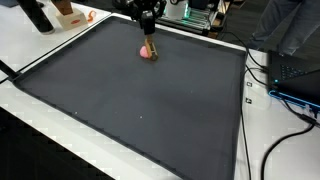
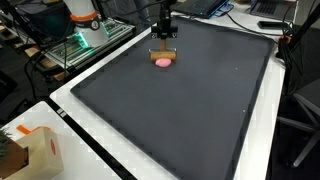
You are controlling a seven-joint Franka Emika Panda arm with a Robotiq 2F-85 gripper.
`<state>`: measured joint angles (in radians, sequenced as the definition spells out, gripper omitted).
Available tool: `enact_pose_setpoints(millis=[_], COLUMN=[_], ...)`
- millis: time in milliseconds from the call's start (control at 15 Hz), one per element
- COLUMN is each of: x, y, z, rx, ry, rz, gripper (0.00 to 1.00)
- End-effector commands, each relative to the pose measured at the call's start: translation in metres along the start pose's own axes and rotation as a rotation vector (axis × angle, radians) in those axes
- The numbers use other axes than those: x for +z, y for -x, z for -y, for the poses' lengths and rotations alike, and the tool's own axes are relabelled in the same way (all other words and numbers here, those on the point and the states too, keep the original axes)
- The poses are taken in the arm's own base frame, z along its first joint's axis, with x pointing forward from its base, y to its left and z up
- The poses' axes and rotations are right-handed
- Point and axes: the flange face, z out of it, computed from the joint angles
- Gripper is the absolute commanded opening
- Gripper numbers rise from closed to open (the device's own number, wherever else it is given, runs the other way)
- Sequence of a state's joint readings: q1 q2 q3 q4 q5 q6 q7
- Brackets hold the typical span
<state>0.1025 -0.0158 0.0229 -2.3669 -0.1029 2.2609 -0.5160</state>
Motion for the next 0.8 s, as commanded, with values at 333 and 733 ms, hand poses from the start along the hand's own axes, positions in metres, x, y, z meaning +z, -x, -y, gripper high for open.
enact_pose_setpoints(millis=[333,733], x=[0.026,0.024], y=[-0.004,-0.004], z=[-0.024,-0.029], rx=[0.058,0.100], ry=[0.049,0.076], rz=[0.037,0.040], gripper=[0.24,0.24])
